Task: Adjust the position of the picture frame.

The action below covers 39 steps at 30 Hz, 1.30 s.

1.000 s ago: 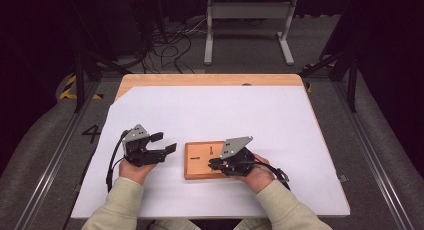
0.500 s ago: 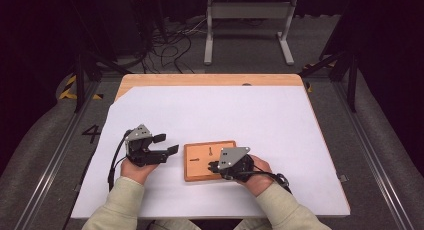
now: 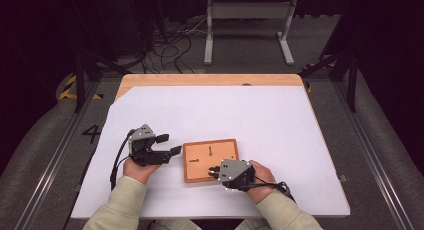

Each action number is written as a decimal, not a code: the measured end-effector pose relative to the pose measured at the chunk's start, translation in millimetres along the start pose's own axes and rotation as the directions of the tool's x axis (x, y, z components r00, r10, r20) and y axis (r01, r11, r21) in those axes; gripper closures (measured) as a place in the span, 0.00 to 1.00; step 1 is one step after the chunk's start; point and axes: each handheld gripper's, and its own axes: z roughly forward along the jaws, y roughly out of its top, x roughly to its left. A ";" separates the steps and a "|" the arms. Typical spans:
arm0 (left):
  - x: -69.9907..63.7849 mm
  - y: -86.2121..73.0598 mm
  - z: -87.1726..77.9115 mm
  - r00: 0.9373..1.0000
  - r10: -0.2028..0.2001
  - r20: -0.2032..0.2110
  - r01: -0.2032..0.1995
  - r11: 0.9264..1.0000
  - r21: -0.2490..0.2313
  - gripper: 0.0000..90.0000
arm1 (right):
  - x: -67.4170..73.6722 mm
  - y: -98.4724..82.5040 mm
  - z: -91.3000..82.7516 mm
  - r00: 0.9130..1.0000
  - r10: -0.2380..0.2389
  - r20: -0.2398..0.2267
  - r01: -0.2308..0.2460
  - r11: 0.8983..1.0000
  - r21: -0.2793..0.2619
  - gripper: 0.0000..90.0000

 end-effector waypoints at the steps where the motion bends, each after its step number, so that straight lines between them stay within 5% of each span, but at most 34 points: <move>1: -0.8 -0.1 0.8 1.000 -0.007 0.003 0.007 1.000 -0.002 0.30 | 1.8 -0.1 -0.3 1.000 -0.009 0.009 0.010 1.000 -0.001 0.94; 11: -4.3 0.9 7.8 0.999 -0.019 0.045 0.018 0.999 0.027 0.27 | 15.1 0.0 -2.3 0.995 -0.073 0.070 0.073 0.997 0.006 0.94; 24: -3.6 5.0 19.4 0.995 -0.047 0.090 0.041 0.997 0.061 0.17 | 20.7 -0.9 -2.9 0.991 -0.095 0.094 0.095 0.995 0.006 0.94; 39: -3.7 8.8 51.9 0.972 -0.132 0.195 0.098 0.980 0.174 0.11 | 30.0 -2.1 -3.7 0.983 -0.132 0.129 0.131 0.991 0.012 0.93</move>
